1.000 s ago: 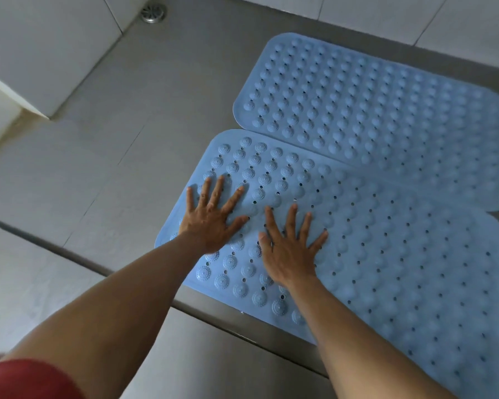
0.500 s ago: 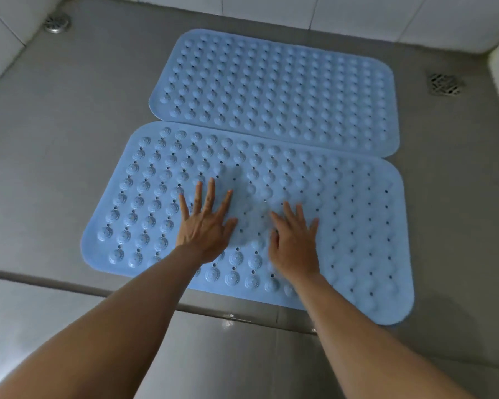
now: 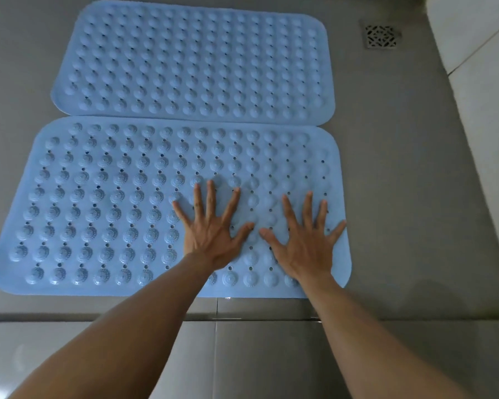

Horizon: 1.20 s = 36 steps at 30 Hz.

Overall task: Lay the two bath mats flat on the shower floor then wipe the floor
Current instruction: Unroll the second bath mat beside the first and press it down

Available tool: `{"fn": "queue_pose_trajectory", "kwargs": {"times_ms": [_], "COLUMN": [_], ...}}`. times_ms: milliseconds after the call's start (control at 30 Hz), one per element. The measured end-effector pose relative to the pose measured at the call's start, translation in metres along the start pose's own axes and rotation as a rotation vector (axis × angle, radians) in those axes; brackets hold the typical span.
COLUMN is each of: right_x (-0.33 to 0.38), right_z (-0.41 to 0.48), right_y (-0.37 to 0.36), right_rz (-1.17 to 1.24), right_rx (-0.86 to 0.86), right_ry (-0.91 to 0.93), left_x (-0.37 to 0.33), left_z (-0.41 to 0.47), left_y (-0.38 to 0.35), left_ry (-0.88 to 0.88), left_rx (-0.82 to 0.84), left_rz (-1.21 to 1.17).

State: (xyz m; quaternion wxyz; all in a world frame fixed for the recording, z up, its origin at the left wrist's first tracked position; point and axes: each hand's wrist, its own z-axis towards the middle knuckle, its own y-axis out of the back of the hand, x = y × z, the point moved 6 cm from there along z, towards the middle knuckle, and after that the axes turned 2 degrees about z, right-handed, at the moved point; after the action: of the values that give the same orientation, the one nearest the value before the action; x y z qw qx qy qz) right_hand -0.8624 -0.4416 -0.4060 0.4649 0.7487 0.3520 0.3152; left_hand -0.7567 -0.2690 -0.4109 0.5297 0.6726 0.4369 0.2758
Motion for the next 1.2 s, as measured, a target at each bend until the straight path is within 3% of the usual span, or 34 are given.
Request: {"fn": "queue_pose_trajectory", "kwargs": {"times_ms": [533, 967, 1200], "right_x": [-0.005, -0.001, 0.031], "right_z": [0.006, 0.003, 0.006], "right_y": [0.0, 0.018, 0.081], "right_rz": [0.04, 0.099, 0.078], "right_rx": [0.092, 0.243, 0.13], "right_ry": [0.036, 0.028, 0.076], "left_x": [-0.003, 0.006, 0.008], "left_z": [0.003, 0.007, 0.012], "left_y": [0.005, 0.011, 0.085], "left_ry": [0.07, 0.007, -0.061], "left_rx": [0.055, 0.238, 0.086], "left_rz": [0.011, -0.151, -0.171]}}
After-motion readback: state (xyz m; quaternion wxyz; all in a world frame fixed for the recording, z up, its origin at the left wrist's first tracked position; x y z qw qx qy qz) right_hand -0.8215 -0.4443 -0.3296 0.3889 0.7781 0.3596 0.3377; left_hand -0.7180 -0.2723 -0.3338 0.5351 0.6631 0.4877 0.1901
